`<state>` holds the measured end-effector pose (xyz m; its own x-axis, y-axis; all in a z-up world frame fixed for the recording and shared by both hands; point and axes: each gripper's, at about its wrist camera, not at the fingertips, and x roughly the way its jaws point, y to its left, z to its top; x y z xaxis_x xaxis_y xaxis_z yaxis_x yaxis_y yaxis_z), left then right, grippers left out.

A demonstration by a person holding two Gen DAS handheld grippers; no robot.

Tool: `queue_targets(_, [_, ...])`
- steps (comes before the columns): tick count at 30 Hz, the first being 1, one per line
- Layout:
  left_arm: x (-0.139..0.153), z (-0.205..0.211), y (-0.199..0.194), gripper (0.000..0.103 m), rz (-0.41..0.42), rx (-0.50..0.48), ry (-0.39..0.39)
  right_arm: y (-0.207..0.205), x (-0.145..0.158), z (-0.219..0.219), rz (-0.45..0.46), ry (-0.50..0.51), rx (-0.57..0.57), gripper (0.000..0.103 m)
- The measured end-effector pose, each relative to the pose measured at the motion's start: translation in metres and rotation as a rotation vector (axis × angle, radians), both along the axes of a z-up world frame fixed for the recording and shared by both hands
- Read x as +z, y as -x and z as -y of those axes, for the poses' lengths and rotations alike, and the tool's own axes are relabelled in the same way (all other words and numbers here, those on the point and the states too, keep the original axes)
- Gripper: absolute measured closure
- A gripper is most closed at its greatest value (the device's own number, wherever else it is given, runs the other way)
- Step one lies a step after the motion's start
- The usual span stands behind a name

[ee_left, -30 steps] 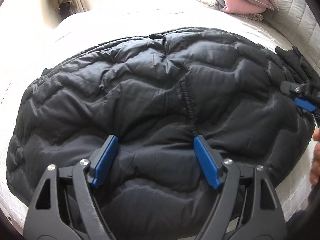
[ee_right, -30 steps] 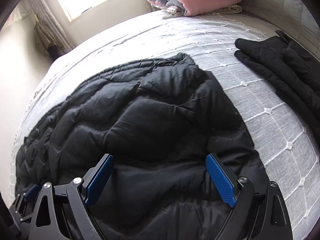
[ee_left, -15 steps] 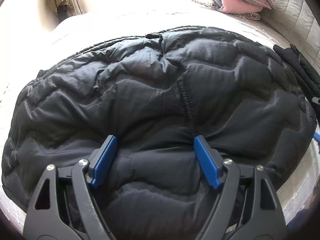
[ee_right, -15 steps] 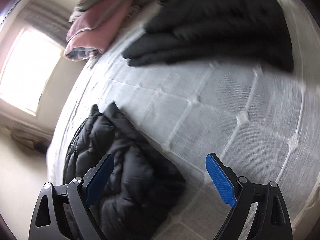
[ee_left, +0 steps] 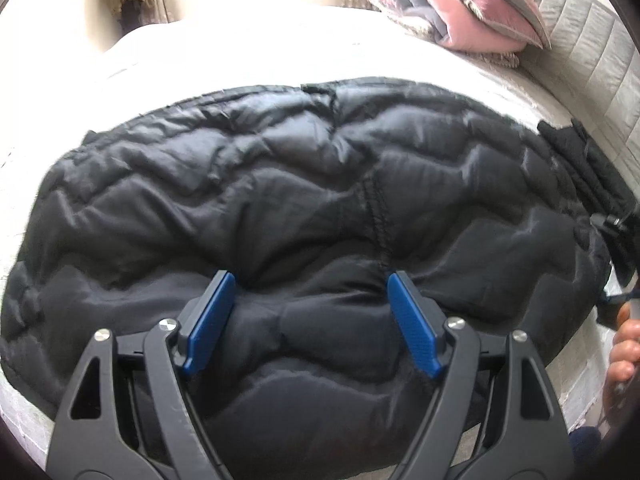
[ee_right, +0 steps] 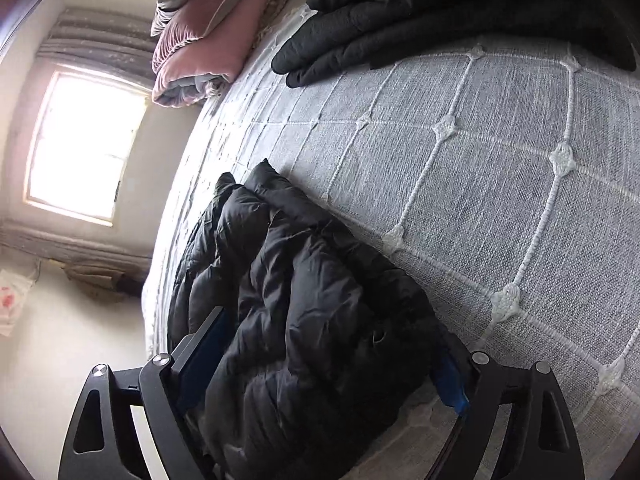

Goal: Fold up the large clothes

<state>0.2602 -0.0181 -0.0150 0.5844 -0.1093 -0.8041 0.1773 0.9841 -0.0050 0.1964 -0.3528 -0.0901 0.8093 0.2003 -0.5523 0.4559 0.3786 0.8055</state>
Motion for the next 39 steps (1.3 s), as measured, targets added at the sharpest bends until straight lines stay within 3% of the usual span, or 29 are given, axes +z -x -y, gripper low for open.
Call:
queue_targets(5, [-0.001,-0.001,0.002,0.024,0.011,-0.002,-0.031,-0.003,-0.004,-0.004,0.004,-0.020,0.044,0.026])
queue_targets(8, [-0.009,0.007,0.001,0.024,-0.007,-0.016,-0.069,-0.007,-0.001,-0.011,0.019,-0.011,0.087,0.045])
queue_targets(10, [-0.008,0.015,0.008,0.024,-0.031,-0.070,-0.088,-0.008,0.001,-0.014,0.022,0.002,0.091,0.066])
queue_targets(13, [-0.001,0.026,0.034,0.024,-0.019,-0.170,-0.178,-0.007,0.011,-0.015,0.053,0.043,0.103,0.078])
queue_targets(15, [0.002,0.028,0.050,0.024,0.018,-0.191,-0.217,-0.006,0.015,-0.015,0.067,0.067,0.113,0.079])
queue_targets(20, [-0.025,0.030,0.044,0.022,-0.056,-0.157,-0.251,-0.005,0.016,-0.016,0.069,0.076,0.110,0.080])
queue_targets(23, [-0.022,0.034,0.047,0.023,-0.036,-0.172,-0.277,-0.006,0.020,-0.019,0.076,0.102,0.114,0.081])
queue_targets(25, [-0.010,0.031,0.050,0.023,0.004,-0.178,-0.245,-0.005,0.024,-0.020,0.085,0.121,0.116,0.082])
queue_targets(27, [0.005,0.018,0.046,0.023,0.023,-0.136,-0.155,-0.004,0.025,-0.019,0.097,0.115,0.118,0.082])
queue_targets(29, [0.013,0.006,0.031,0.023,-0.002,-0.088,-0.073,-0.003,0.025,-0.017,0.109,0.102,0.119,0.083])
queue_targets(32, [0.019,0.000,-0.006,0.023,-0.045,-0.027,-0.036,-0.001,0.029,-0.016,0.130,0.102,0.120,0.085])
queue_targets(36, [0.020,0.011,-0.065,0.023,-0.029,0.012,-0.111,0.000,0.037,-0.019,0.154,0.140,0.125,0.086])
queue_targets(39, [-0.006,0.017,-0.093,0.023,-0.080,0.039,-0.142,0.003,0.039,-0.019,0.173,0.156,0.130,0.087])
